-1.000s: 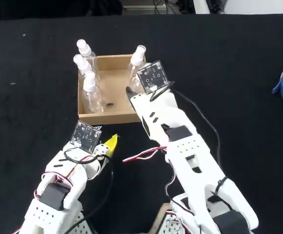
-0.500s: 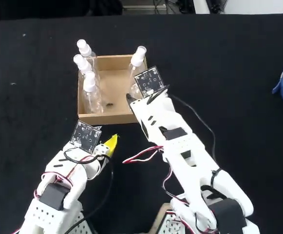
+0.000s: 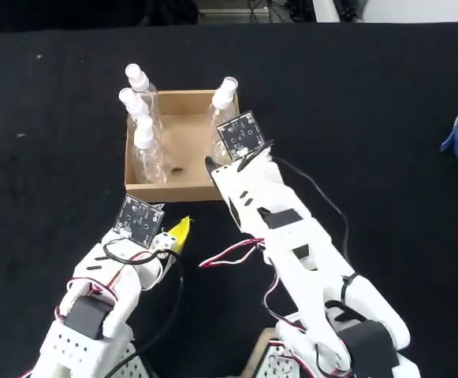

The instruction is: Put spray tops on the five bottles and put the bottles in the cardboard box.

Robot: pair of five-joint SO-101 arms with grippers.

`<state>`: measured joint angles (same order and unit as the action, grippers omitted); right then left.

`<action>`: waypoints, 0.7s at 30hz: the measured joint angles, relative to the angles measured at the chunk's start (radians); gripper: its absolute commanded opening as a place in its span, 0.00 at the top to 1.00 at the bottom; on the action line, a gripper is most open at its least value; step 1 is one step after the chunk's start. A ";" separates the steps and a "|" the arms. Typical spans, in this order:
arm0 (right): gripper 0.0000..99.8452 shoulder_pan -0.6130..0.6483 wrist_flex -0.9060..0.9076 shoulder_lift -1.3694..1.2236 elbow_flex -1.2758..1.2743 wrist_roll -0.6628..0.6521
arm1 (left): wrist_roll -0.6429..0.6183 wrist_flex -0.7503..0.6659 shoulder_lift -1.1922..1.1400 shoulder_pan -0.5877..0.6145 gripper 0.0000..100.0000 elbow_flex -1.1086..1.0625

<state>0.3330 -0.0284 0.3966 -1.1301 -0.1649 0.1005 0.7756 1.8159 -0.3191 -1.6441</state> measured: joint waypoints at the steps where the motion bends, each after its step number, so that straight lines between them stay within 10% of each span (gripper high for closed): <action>1: 0.92 0.000 0.000 0.000 0.000 0.000 | 0.000 0.000 0.000 0.000 0.97 0.000; 21: 0.81 0.006 0.000 0.000 -0.011 0.002 | 0.000 0.000 0.000 0.006 0.97 0.000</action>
<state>0.3391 -0.0284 0.3966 -1.1408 -0.1634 0.1005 0.7756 1.8159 -0.3130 -1.6441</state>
